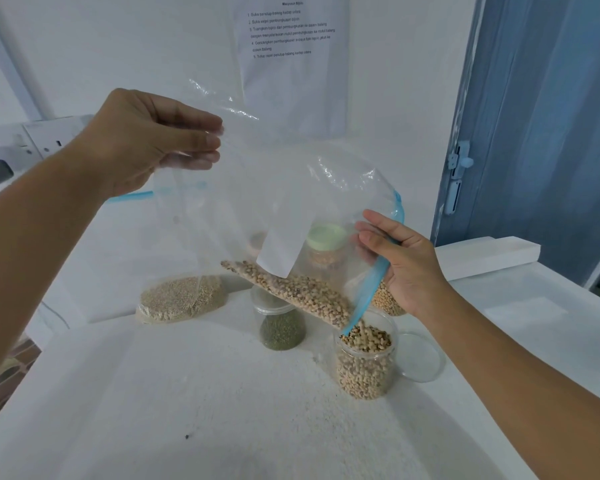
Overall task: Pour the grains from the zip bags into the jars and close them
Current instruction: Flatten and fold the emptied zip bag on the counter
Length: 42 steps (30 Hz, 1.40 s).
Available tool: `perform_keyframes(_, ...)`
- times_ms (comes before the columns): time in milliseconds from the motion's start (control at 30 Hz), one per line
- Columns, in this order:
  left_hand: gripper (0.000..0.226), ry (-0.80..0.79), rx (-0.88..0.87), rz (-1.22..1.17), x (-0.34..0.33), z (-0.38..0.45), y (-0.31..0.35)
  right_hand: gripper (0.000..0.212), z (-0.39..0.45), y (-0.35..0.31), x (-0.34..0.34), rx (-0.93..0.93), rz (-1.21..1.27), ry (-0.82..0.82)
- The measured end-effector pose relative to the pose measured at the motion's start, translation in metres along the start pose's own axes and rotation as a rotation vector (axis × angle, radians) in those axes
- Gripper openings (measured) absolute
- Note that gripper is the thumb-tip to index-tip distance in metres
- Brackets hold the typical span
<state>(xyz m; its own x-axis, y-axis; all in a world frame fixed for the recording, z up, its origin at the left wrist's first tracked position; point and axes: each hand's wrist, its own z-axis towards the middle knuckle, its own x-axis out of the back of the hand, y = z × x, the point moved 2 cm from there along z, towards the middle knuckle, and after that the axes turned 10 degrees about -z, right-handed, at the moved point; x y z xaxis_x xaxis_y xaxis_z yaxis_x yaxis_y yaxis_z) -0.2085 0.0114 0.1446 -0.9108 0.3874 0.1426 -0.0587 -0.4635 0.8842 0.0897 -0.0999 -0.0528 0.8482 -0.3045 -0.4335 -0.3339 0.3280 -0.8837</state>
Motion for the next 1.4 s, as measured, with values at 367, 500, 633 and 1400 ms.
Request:
perform_keyframes(367,0.031,-0.001,-0.006,-0.004,0.0003,-0.0022,0.0007,0.034,-0.0016,-0.0007,-0.0015,0.0,0.001,0.002)
perform_keyframes(500,0.031,-0.005,0.0,-0.001,0.0011,-0.0029,0.0002,0.035,-0.002,-0.0003,-0.0016,-0.002,0.003,-0.002)
perform_keyframes(633,0.031,-0.003,0.002,0.0,0.003,-0.003,-0.0004,0.035,-0.0021,0.0006,-0.002,-0.005,-0.008,0.004)
perform_keyframes(1400,0.024,0.007,0.004,-0.001,0.0056,-0.0023,-0.0017,0.034,0.0004,-0.0011,-0.0023,0.005,-0.012,-0.008)
